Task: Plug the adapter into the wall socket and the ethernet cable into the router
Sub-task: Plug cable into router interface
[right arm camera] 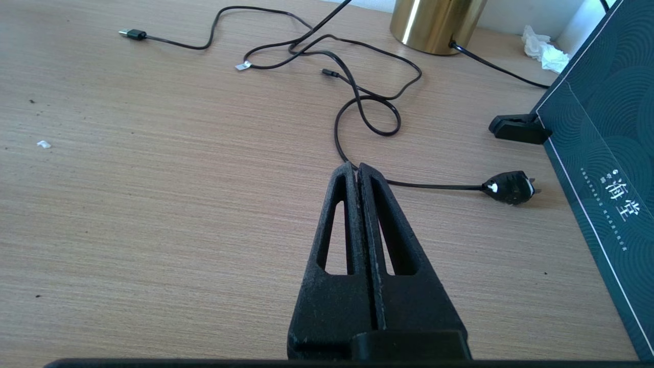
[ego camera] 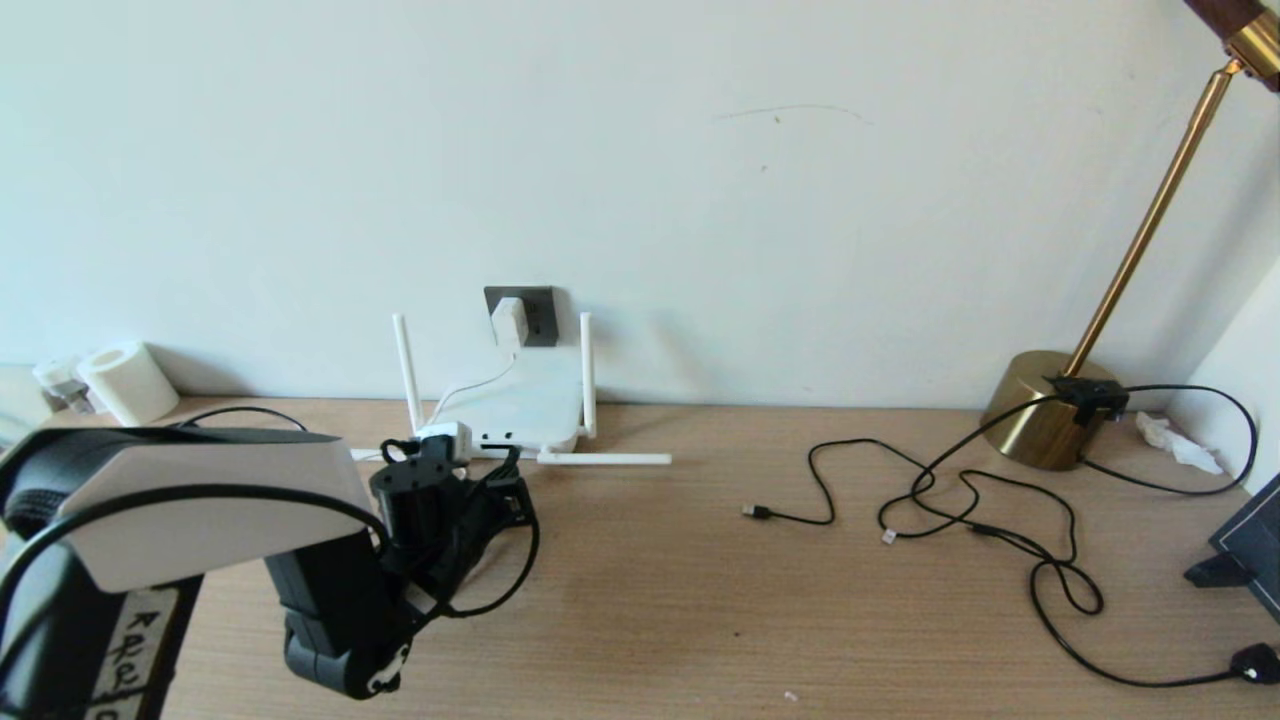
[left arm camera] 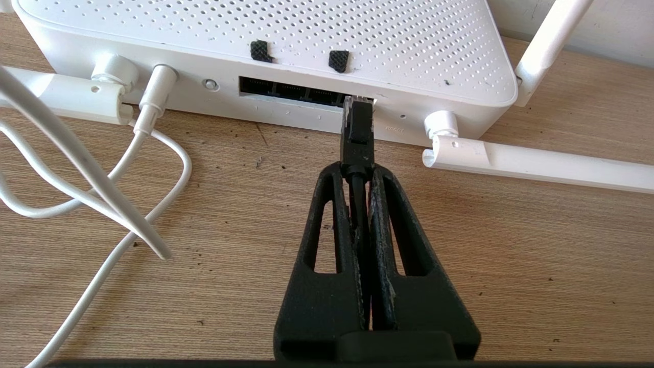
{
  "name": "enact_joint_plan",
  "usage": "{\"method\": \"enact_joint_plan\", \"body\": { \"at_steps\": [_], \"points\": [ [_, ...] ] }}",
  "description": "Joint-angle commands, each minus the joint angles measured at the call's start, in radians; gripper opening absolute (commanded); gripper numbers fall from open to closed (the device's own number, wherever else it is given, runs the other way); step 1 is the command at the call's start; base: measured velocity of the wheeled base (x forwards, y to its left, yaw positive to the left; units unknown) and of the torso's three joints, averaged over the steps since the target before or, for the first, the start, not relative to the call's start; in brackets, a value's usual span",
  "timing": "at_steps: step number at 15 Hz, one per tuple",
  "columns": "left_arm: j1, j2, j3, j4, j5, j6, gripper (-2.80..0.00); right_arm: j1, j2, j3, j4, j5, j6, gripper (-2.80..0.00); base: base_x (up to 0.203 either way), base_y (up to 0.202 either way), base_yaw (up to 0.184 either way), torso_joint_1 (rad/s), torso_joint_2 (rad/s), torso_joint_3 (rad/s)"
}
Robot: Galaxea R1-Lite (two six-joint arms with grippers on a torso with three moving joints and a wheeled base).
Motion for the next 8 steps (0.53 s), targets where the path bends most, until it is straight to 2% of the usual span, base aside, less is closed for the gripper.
{"method": "enact_joint_plan", "body": {
  "at_steps": [1,5,8],
  "points": [
    [0.000,-0.003,0.001,-0.008,0.002,-0.002,-2.80,0.000,0.001,0.000,0.000,0.000,-0.001,-2.80,0.000,0.000,0.000,0.000,0.00,0.000],
    [0.001,-0.004,0.005,-0.008,0.000,0.000,-2.80,0.000,0.001,0.000,0.000,0.000,-0.001,-2.80,0.000,0.000,0.000,0.000,0.00,0.000],
    [-0.003,-0.011,0.014,-0.008,-0.010,0.033,-2.80,0.000,0.001,0.000,0.000,0.000,-0.001,-2.80,0.000,0.000,0.000,0.000,0.00,0.000]
  ]
}}
